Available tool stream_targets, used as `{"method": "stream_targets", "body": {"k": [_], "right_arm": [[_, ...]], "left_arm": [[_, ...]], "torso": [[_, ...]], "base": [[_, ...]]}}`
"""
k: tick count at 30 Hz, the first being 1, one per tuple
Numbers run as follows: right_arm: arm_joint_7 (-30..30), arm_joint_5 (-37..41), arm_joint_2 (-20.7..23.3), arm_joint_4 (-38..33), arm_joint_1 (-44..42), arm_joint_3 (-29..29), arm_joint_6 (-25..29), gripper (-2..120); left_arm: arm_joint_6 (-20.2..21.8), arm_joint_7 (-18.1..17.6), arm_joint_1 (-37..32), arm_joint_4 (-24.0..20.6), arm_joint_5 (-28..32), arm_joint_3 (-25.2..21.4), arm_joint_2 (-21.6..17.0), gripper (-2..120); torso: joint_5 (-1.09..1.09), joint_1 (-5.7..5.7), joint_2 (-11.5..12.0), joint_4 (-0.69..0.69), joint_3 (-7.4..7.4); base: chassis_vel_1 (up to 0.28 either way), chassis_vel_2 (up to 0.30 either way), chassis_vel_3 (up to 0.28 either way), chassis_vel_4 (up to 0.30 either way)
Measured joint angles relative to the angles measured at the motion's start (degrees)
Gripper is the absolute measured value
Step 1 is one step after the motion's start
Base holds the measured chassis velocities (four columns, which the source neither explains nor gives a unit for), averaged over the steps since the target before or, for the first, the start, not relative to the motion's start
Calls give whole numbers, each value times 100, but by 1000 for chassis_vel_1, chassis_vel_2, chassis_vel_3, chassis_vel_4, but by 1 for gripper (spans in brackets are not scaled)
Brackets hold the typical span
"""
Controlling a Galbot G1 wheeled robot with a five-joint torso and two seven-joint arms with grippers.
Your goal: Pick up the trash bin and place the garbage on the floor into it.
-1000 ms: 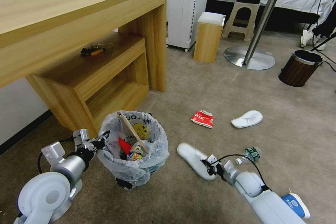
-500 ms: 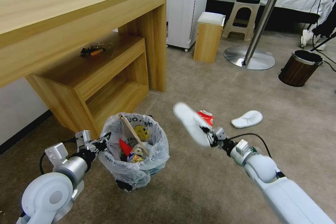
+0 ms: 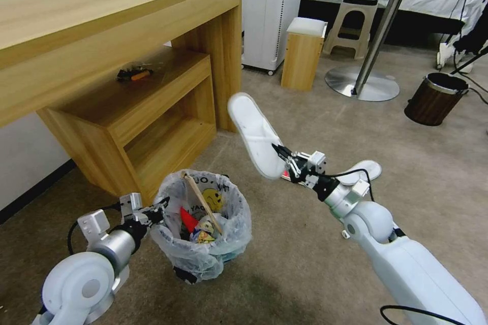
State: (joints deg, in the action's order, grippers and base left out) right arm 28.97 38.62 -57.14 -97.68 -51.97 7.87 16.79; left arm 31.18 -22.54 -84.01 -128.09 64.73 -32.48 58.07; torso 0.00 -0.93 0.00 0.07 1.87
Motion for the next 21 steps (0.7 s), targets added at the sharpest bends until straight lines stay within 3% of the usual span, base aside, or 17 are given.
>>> {"method": "stream_targets", "body": {"k": [9, 21], "right_arm": [[661, 661, -142, 150, 508, -346, 395, 0], [1344, 829, -288, 229, 657, -583, 453, 0]], "left_arm": [[169, -23, 329, 135, 478, 433, -172, 3], [231, -13, 780, 284, 755, 698, -165, 3]], "torso": [[0, 0, 0, 0, 0], [0, 0, 0, 1, 0]], "base": [[0, 0, 0, 0], [0, 0, 0, 0]]}}
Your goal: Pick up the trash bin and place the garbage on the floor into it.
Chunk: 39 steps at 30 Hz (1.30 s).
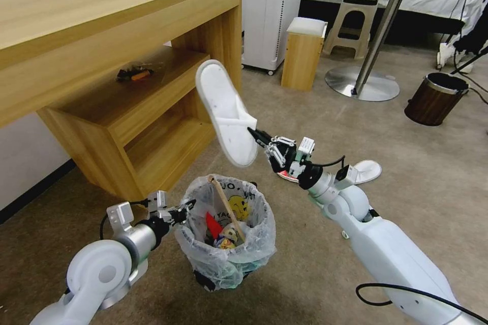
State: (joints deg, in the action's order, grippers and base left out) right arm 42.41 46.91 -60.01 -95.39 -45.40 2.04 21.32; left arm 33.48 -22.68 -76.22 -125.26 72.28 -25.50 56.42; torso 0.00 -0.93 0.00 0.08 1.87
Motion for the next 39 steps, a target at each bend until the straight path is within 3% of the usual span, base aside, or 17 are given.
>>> {"method": "stream_targets", "body": {"k": [13, 31, 33, 39], "right_arm": [[1205, -95, 118, 231, -167, -32, -122, 0], [1169, -243, 147, 247, -376, 19, -172, 0], [1086, -247, 142, 240, -387, 4, -175, 12], [1063, -242, 152, 184, -377, -1, -203, 32]], "left_arm": [[4, 11, 188, 33, 56, -27, -23, 3], [4, 13, 82, -120, 52, -159, -56, 3], [4, 16, 33, -161, 51, -183, -60, 3], [4, 17, -27, -219, 48, -213, -59, 3]], "torso": [[0, 0, 0, 0, 0], [0, 0, 0, 0, 0], [0, 0, 0, 0, -1], [0, 0, 0, 0, -1]], "base": [[0, 0, 0, 0], [0, 0, 0, 0], [0, 0, 0, 0], [0, 0, 0, 0]]}}
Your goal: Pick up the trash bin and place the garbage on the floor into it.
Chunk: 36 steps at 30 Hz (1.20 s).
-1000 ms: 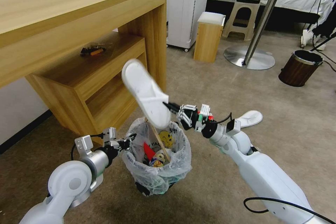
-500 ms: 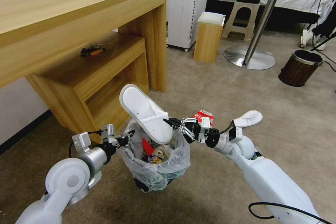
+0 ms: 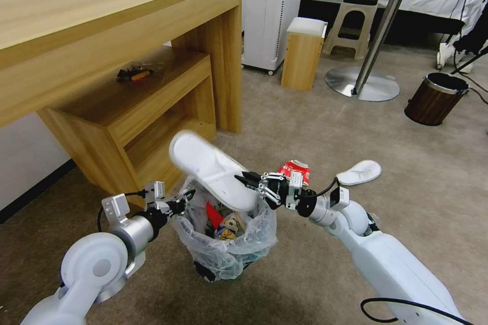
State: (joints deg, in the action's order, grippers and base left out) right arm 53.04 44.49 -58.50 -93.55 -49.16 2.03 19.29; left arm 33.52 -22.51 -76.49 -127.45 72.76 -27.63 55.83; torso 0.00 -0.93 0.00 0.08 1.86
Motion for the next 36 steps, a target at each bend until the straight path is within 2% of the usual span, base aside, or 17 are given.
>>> {"method": "stream_targets", "body": {"k": [2, 3, 7, 8, 10, 11, 14, 15, 18, 19, 22, 23, 26, 27, 30, 33, 36], "right_arm": [[0, 7, 5, -18, 4, 1, -6, 40], [0, 7, 5, -18, 4, 1, -6, 40], [0, 17, 18, -30, -2, 13, -14, 59], [0, 17, 18, -30, -2, 13, -14, 59], [-2, 35, 24, -47, -6, 30, -15, 68], [-2, 35, 24, -47, -6, 30, -15, 68], [-54, 67, 45, -101, -26, 79, -15, 84], [-54, 67, 45, -101, -26, 79, -15, 84], [-414, 108, 95, -203, -65, 182, -15, 96], [-414, 108, 95, -203, -65, 182, -15, 96], [-1209, 95, 168, -379, -153, 358, -46, 100], [-1209, 95, 168, -379, -153, 358, -46, 100], [-2177, -26, 248, -564, -272, 695, -158, 100], [-2177, -26, 248, -564, -272, 695, -158, 100], [-3026, -256, 275, -676, -374, 1122, -333, 100], [-3429, -360, 327, -719, -476, 1439, -410, 100], [-3585, -432, 375, -730, -579, 1707, -429, 100]], "left_arm": [[2, 1, -17, -18, 0, -9, -1, 3], [2, 1, -17, -18, 0, -9, -1, 3], [4, 2, -28, -32, 4, -24, -10, 3], [4, 2, -28, -32, 4, -24, -10, 3], [5, 4, -28, -40, 9, -27, -10, 3], [5, 4, -28, -40, 9, -27, -10, 3], [6, 4, -32, -42, 12, -41, -13, 3], [6, 4, -32, -42, 12, -41, -13, 3], [7, -9, -37, -38, 4, -60, -15, 3], [7, -9, -37, -38, 4, -60, -15, 3], [-6, -44, -44, 5, -60, -73, -12, 3], [-6, -44, -44, 5, -60, -73, -12, 3], [-26, -46, -54, 31, -79, -117, 6, 3], [-26, -46, -54, 31, -79, -117, 6, 3], [-52, -47, -64, 77, -118, -154, 17, 3], [-75, -47, -87, 115, -152, -197, 19, 3], [-93, -47, -102, 139, -168, -252, 26, 3]], "torso": [[0, 0, 0, 0, 0], [0, 0, 0, 0, 0], [0, 0, 0, 0, 0], [0, 0, 0, 0, 0], [0, 0, 0, 0, 0], [0, 0, 0, 0, 0], [0, 0, 0, 0, 0], [0, 0, 0, 0, 0], [0, 0, 0, 0, 0], [0, 0, 0, 0, 0], [0, 0, 0, 0, 0], [0, 0, 0, 0, 0], [0, 0, 0, 0, 0], [0, 0, 0, 0, 0], [0, 0, 0, 0, 0], [-1, 0, 0, 0, 0], [0, 0, 0, 0, 0]], "base": [[0, 0, 0, 0], [0, 0, 0, 0], [0, 0, 0, 0], [0, 0, 0, 0], [0, 0, 0, 0], [0, 0, 0, 0], [0, 0, 0, 0], [0, 0, 0, 0], [0, 0, 0, 0], [0, 0, 0, 0], [0, 0, 0, 0], [0, 0, 0, 0], [0, 0, 0, 0], [0, 0, 0, 0], [0, 0, 0, 0], [0, 0, 0, 0], [0, 0, 0, 0]]}}
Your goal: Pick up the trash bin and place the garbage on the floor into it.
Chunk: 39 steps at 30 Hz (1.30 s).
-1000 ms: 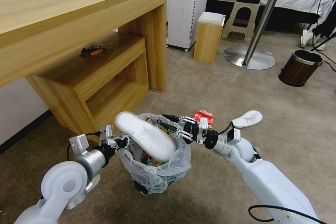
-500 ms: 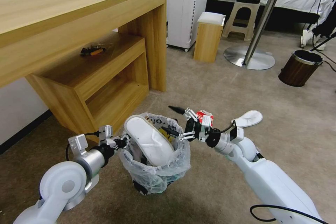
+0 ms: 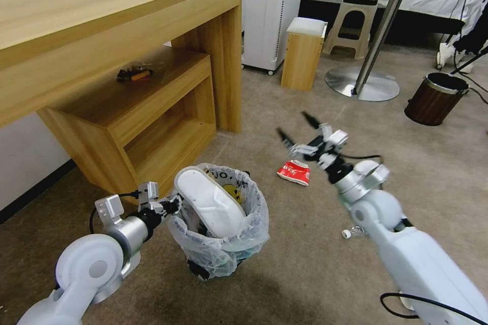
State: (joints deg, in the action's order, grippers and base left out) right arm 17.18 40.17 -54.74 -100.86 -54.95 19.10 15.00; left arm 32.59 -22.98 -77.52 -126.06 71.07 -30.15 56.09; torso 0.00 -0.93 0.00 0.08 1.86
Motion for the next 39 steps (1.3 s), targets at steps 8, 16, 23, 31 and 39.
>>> {"method": "stream_targets", "body": {"k": [8, 16, 23, 31, 39], "right_arm": [[-349, -101, 58, -122, -378, 764, -4, 100], [-339, -56, 107, -167, -693, 1212, 126, 100], [-307, -56, 106, -189, -810, 1305, 230, 100], [-294, -54, 78, -196, -816, 1308, 302, 100], [-266, -57, 61, -224, -851, 1300, 331, 100]], "left_arm": [[-27, -96, -127, -40, 2, -281, 53, 3], [-31, -113, -204, -109, 10, -392, 74, 3], [-32, -126, -233, -128, -32, -431, 81, 3], [-31, -126, -295, -175, -70, -462, 99, 3], [-32, -126, -360, -232, -94, -484, 108, 3]], "torso": [[0, 0, 0, 0, 0], [0, 0, 0, 0, 0], [0, 0, 0, 0, 0], [0, 0, 0, -1, 1], [0, 0, 0, -1, 1]], "base": [[0, 0, 0, 0], [0, 0, 0, 0], [0, 0, 0, 0], [0, 0, 0, 0], [-10, -13, -9, -13]]}}
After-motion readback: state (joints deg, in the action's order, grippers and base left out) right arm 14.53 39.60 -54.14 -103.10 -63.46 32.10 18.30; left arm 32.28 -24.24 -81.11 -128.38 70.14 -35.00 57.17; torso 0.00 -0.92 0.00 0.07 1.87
